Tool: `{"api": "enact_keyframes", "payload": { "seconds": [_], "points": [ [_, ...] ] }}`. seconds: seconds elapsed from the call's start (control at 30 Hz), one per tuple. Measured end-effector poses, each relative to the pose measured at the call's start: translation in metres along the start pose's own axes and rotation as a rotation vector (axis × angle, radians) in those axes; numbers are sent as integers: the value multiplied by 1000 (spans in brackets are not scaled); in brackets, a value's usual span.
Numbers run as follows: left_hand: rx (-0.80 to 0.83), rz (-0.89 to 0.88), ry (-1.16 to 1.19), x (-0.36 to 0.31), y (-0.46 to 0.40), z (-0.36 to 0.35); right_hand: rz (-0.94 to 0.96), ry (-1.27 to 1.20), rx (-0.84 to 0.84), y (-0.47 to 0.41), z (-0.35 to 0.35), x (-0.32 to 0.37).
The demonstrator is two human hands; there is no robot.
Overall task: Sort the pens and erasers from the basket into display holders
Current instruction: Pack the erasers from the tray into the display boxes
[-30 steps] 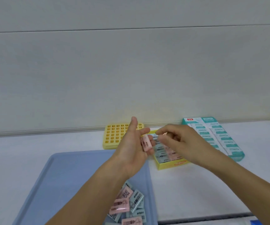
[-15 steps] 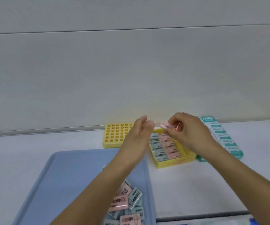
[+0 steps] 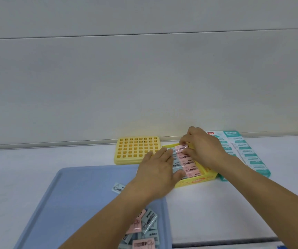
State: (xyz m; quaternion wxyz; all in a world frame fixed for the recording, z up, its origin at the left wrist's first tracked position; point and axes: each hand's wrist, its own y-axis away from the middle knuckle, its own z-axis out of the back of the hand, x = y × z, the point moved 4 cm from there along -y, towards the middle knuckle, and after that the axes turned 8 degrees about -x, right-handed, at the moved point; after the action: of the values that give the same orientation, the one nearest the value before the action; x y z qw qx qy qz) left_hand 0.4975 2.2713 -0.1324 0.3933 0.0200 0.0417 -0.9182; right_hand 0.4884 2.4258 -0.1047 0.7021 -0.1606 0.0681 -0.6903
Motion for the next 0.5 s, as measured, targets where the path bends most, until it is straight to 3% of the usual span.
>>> {"api": "enact_keyframes", "payload": {
  "seconds": [0.37, 0.43, 0.5],
  "points": [
    [10, -26, 102, 4, -1, 1, -175, -77, 20, 8, -3, -1],
    [-26, -19, 337, 9, 1, 13, -153, -36, 58, 11, 0, 4],
    [-162, 57, 619, 27, 13, 30, -134, -12, 57, 19, 4, 8]
  ]
}}
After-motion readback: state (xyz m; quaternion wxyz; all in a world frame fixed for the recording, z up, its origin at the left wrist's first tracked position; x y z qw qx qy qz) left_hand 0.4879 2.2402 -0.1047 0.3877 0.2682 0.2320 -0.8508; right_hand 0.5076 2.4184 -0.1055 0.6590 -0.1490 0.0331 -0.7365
